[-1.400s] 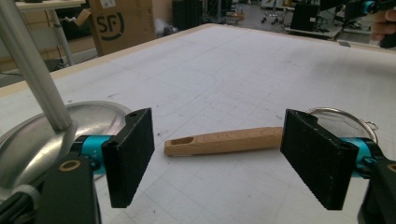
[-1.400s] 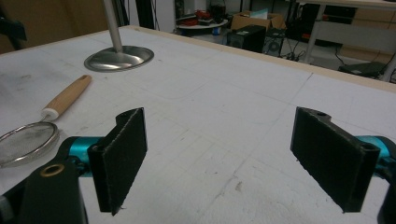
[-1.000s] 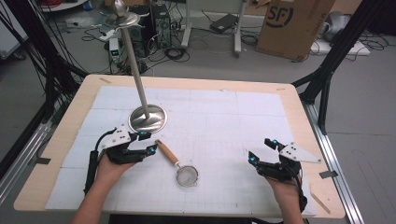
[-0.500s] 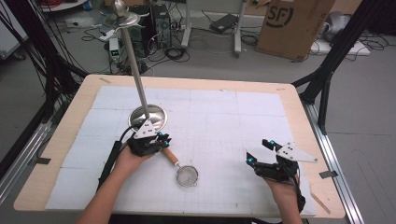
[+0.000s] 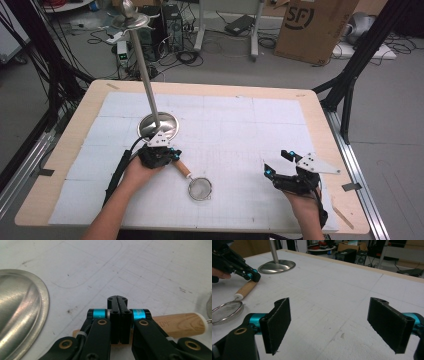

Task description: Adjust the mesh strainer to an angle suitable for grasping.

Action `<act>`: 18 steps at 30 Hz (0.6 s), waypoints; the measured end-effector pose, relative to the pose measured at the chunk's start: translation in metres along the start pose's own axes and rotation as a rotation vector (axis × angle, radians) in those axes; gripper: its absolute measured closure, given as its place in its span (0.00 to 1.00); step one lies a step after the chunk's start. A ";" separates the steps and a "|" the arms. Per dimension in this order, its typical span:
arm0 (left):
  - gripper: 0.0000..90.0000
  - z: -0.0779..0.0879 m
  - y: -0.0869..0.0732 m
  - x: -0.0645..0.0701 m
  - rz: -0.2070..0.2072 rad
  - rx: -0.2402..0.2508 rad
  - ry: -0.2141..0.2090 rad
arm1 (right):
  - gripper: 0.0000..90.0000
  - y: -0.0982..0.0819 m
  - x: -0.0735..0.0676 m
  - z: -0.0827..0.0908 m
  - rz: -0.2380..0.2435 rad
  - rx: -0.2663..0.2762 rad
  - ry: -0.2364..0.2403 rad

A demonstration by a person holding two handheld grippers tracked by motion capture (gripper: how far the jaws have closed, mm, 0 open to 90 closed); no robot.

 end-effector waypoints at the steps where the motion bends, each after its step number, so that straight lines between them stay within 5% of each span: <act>1: 1.00 0.001 -0.001 0.001 0.004 -0.007 -0.006 | 0.20 0.000 0.000 0.000 -0.001 0.004 -0.002; 11: 1.00 0.020 -0.009 0.013 0.009 -0.056 -0.035 | 0.20 -0.001 0.004 0.003 -0.009 0.003 -0.005; 18: 1.00 0.029 -0.009 0.021 -0.008 -0.044 -0.056 | 0.20 0.000 0.005 0.005 -0.014 0.008 -0.011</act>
Point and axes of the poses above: each handheld gripper's, and its own axes: z roughly backward along the jaws, y roughly out of its top, x roughly to its right, the point moved 7 cm from there along -z, roughly forward along the jaws
